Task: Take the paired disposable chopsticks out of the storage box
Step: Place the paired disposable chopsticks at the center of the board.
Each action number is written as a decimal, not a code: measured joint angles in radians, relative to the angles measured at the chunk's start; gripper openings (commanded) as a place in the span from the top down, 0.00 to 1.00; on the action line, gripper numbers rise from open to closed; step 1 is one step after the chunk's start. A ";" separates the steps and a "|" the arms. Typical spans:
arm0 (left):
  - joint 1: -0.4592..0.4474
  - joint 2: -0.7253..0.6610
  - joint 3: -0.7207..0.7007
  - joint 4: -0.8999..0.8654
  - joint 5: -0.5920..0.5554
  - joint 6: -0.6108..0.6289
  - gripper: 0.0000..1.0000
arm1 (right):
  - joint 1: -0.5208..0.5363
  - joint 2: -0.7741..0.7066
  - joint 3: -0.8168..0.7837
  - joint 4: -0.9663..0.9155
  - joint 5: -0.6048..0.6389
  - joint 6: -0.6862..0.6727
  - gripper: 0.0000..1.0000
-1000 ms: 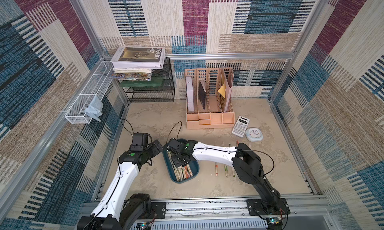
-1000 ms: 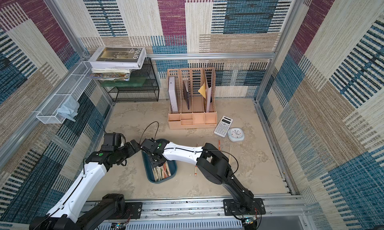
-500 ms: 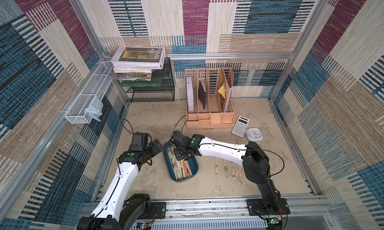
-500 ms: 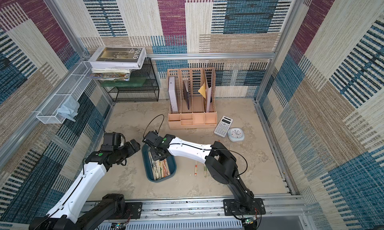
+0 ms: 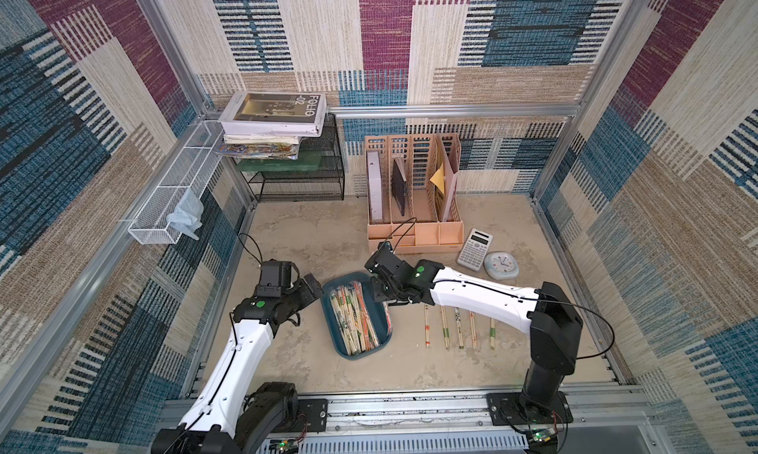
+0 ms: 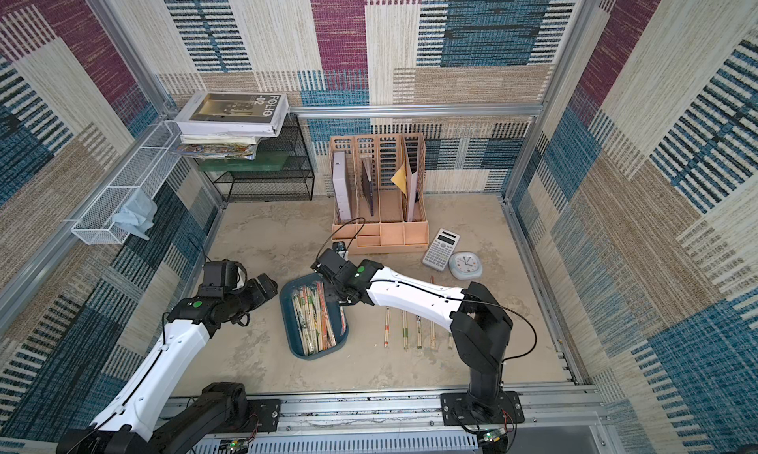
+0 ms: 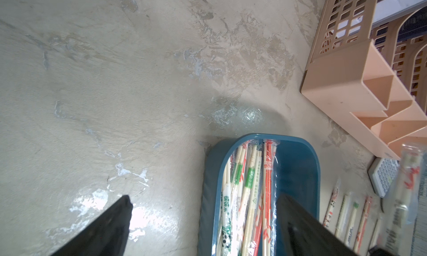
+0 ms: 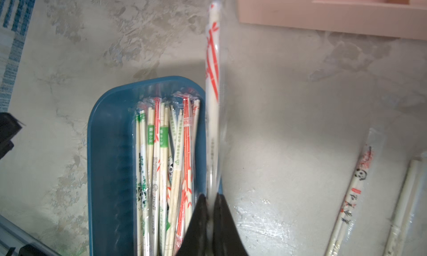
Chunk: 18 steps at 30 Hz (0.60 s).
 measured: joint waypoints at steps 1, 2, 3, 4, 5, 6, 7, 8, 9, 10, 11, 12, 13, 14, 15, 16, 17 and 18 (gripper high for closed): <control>-0.001 -0.002 -0.003 0.000 0.004 0.000 0.01 | -0.009 -0.014 -0.029 0.008 0.005 0.013 0.92; -0.002 -0.004 -0.007 0.001 0.011 -0.003 0.01 | -0.018 -0.028 -0.063 0.019 0.013 0.030 0.92; -0.003 -0.006 -0.010 0.001 0.019 -0.010 0.01 | -0.025 -0.035 -0.087 0.027 0.019 0.042 0.92; -0.005 -0.008 -0.014 0.002 0.019 -0.013 0.00 | -0.032 -0.040 -0.111 0.034 0.027 0.057 0.92; -0.009 -0.012 -0.018 0.003 0.020 -0.014 0.01 | -0.035 -0.042 -0.133 0.039 0.035 0.071 0.91; -0.012 -0.016 -0.021 0.003 0.022 -0.017 0.01 | -0.037 -0.041 -0.146 0.043 0.038 0.082 0.92; -0.018 -0.019 -0.023 0.004 0.022 -0.021 0.01 | -0.038 -0.037 -0.161 0.048 0.040 0.091 0.91; -0.023 -0.021 -0.025 0.005 0.023 -0.029 0.00 | -0.041 -0.031 -0.171 0.056 0.042 0.101 0.91; -0.029 -0.023 -0.026 0.007 0.023 -0.034 0.01 | -0.043 -0.023 -0.178 0.063 0.042 0.107 0.91; -0.035 -0.024 -0.027 0.007 0.023 -0.035 0.01 | -0.048 -0.012 -0.184 0.070 0.042 0.114 0.91; -0.042 -0.024 -0.027 0.007 0.022 -0.036 0.01 | -0.053 -0.001 -0.189 0.074 0.043 0.120 0.91; -0.048 -0.024 -0.028 0.008 0.022 -0.037 0.01 | -0.057 0.007 -0.193 0.079 0.044 0.126 0.91; -0.055 -0.023 -0.029 0.007 0.022 -0.038 0.01 | -0.061 0.016 -0.198 0.084 0.045 0.129 0.91; -0.060 -0.023 -0.029 0.008 0.022 -0.043 0.01 | -0.067 0.025 -0.203 0.089 0.044 0.131 0.90; -0.065 -0.022 -0.029 0.008 0.022 -0.043 0.01 | -0.070 0.031 -0.207 0.094 0.044 0.132 0.90; -0.070 -0.020 -0.029 0.008 0.021 -0.044 0.01 | -0.071 0.040 -0.209 0.098 0.042 0.134 0.89; -0.076 -0.018 -0.029 0.010 0.020 -0.046 0.01 | -0.072 0.050 -0.209 0.102 0.042 0.135 0.89; -0.079 -0.015 -0.029 0.011 0.018 -0.051 0.01 | -0.071 0.058 -0.209 0.108 0.039 0.135 0.87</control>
